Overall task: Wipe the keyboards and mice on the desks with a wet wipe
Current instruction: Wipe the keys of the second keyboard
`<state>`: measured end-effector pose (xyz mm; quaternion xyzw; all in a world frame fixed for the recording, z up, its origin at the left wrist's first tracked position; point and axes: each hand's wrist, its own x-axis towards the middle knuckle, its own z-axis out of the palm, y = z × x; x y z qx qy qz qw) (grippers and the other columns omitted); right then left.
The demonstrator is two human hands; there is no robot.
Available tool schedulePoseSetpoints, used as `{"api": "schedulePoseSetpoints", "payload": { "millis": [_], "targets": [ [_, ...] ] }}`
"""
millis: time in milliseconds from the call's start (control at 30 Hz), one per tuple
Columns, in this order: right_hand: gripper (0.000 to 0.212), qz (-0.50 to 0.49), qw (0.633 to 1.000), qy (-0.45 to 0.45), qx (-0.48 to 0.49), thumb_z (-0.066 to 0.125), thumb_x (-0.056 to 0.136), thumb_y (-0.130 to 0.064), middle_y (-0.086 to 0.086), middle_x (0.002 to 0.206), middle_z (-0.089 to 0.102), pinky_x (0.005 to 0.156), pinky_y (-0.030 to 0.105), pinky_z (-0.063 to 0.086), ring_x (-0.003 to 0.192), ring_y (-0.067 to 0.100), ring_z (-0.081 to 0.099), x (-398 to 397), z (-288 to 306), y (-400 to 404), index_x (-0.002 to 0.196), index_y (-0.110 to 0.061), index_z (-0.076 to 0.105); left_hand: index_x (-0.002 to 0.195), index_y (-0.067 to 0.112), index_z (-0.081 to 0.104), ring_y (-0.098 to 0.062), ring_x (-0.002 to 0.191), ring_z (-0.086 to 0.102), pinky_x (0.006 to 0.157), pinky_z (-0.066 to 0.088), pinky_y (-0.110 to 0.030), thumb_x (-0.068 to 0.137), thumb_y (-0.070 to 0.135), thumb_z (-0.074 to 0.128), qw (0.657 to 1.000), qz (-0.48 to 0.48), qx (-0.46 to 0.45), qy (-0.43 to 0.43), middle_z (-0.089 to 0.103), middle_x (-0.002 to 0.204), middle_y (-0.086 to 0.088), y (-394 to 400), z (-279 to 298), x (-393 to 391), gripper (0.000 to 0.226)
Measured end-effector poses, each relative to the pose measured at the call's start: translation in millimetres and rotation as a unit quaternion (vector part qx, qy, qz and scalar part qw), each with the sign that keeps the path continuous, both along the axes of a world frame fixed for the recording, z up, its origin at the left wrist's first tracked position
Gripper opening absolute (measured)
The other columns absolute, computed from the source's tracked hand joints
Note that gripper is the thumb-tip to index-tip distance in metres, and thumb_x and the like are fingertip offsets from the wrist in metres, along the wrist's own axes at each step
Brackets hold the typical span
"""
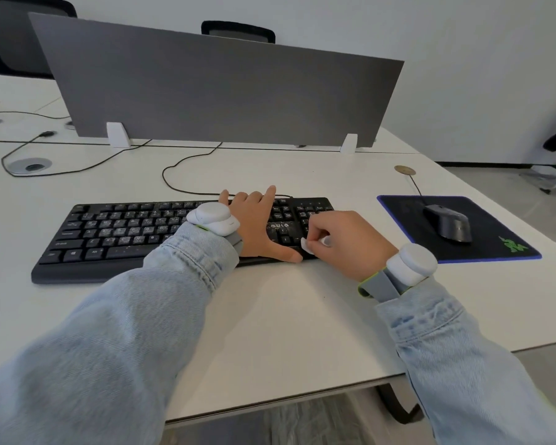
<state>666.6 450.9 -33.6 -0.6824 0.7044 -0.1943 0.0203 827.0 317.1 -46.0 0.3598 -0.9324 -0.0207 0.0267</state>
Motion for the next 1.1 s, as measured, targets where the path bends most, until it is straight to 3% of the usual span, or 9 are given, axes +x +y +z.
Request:
{"api": "schedulePoseSetpoints", "payload": {
  "millis": [267, 433, 700, 900, 967, 1100],
  "targets": [
    [0.021, -0.107, 0.994, 0.018, 0.014, 0.062, 0.086, -0.036, -0.010, 0.073, 0.062, 0.076, 0.039, 0.051, 0.073, 0.010, 0.058, -43.1, 5.0, 22.1, 0.068, -0.026, 0.055, 0.159, 0.022, 0.000, -0.029, 0.144, 0.033, 0.121, 0.008, -0.061, 0.049, 0.104, 0.044, 1.000, -0.007, 0.006, 0.000, 0.038, 0.155, 0.001, -2.6, 1.0, 1.4, 0.144],
    [0.014, -0.148, 0.986, -0.025, -0.068, 0.062, 0.085, -0.030, -0.009, 0.084, 0.066, 0.076, 0.034, 0.049, 0.082, 0.015, 0.058, -45.3, 33.8, -18.5, 0.073, -0.023, 0.061, 0.159, 0.022, 0.001, -0.028, 0.143, 0.034, 0.121, 0.010, -0.058, 0.047, 0.105, 0.040, 1.000, -0.008, 0.002, -0.009, 0.037, 0.155, 0.001, -1.8, 2.6, 0.2, 0.146],
    [0.009, -0.041, 0.999, 0.003, 0.030, 0.070, 0.081, -0.031, -0.014, 0.086, 0.059, 0.083, 0.038, 0.049, 0.091, 0.013, 0.056, -16.7, 26.7, -100.3, 0.074, -0.026, 0.067, 0.160, 0.019, -0.002, -0.028, 0.143, 0.033, 0.122, 0.009, -0.058, 0.054, 0.101, 0.048, 1.000, -0.010, -0.007, 0.001, 0.037, 0.155, 0.002, -0.1, 1.7, 0.0, 0.143],
    [0.012, -0.118, 0.989, 0.041, 0.084, 0.068, 0.085, -0.025, -0.006, 0.094, 0.059, 0.072, 0.025, 0.036, 0.090, 0.016, 0.056, -64.8, 31.6, -83.2, 0.075, -0.019, 0.066, 0.159, 0.018, -0.003, -0.026, 0.144, 0.032, 0.122, 0.008, -0.058, 0.042, 0.108, 0.038, 1.000, -0.007, 0.000, -0.006, 0.038, 0.154, 0.003, -2.9, 0.4, -0.4, 0.153],
    [0.011, -0.155, 0.986, 0.045, 0.051, 0.067, 0.085, -0.025, -0.007, 0.092, 0.058, 0.071, 0.028, 0.040, 0.089, 0.017, 0.056, -71.7, 32.7, -77.9, 0.075, -0.020, 0.066, 0.159, 0.019, -0.003, -0.025, 0.144, 0.032, 0.122, 0.006, -0.058, 0.037, 0.107, 0.028, 1.000, -0.006, 0.003, 0.002, 0.038, 0.154, 0.004, -2.9, 0.4, 0.7, 0.154],
    [0.006, -0.083, 0.996, -0.024, -0.027, 0.068, 0.082, -0.028, -0.008, 0.094, 0.066, 0.083, 0.035, 0.048, 0.093, 0.015, 0.058, -43.2, 28.2, -81.6, 0.078, -0.024, 0.067, 0.159, 0.019, -0.002, -0.024, 0.147, 0.029, 0.122, 0.004, -0.059, 0.050, 0.104, 0.044, 1.000, -0.004, 0.000, 0.009, 0.035, 0.157, 0.003, -0.2, 0.6, 0.8, 0.146]
  ]
}}
